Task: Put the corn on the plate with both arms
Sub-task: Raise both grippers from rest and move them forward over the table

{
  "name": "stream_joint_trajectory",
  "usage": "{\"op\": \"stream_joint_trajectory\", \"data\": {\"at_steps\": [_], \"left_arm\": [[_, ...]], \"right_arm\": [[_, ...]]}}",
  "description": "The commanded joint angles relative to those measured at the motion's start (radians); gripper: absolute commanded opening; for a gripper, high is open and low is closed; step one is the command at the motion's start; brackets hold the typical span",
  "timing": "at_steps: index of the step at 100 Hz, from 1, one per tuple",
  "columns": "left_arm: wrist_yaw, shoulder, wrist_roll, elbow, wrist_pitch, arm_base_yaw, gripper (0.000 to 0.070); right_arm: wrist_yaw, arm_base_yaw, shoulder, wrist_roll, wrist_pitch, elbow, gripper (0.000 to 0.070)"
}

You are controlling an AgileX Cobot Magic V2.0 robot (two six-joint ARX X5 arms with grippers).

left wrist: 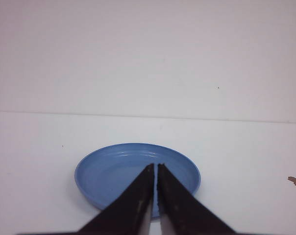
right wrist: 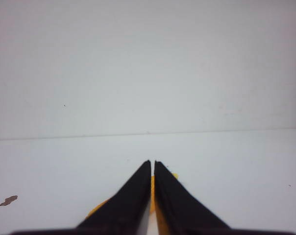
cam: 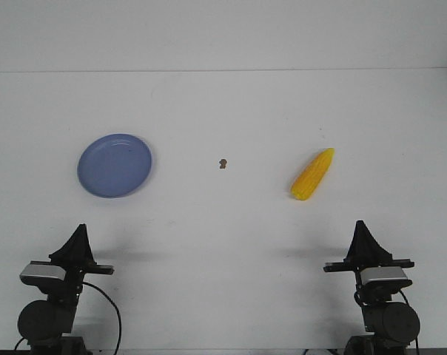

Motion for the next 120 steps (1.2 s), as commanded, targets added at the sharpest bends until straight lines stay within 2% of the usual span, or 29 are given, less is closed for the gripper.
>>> {"op": "stream_joint_trajectory", "data": {"at_steps": [1, 71, 106, 120], "left_arm": [[-0.001, -0.001, -0.003, -0.020, 0.010, 0.002, 0.0011], [-0.001, -0.001, -0.003, -0.020, 0.011, 0.002, 0.0011], [-0.002, -0.001, -0.003, 0.004, 0.010, 0.002, 0.0011], [-0.002, 0.004, -0.026, 0.062, -0.023, 0.002, 0.0012]], "right_arm": [[0.000, 0.000, 0.000, 0.010, 0.010, -0.002, 0.0016], [0.000, 0.000, 0.000, 0.010, 0.012, -0.002, 0.0016], [0.000, 0.000, 0.000, 0.011, 0.154, 0.001, 0.0016], [0.001, 0.000, 0.000, 0.041, 0.090, 0.053, 0.0016]]}}
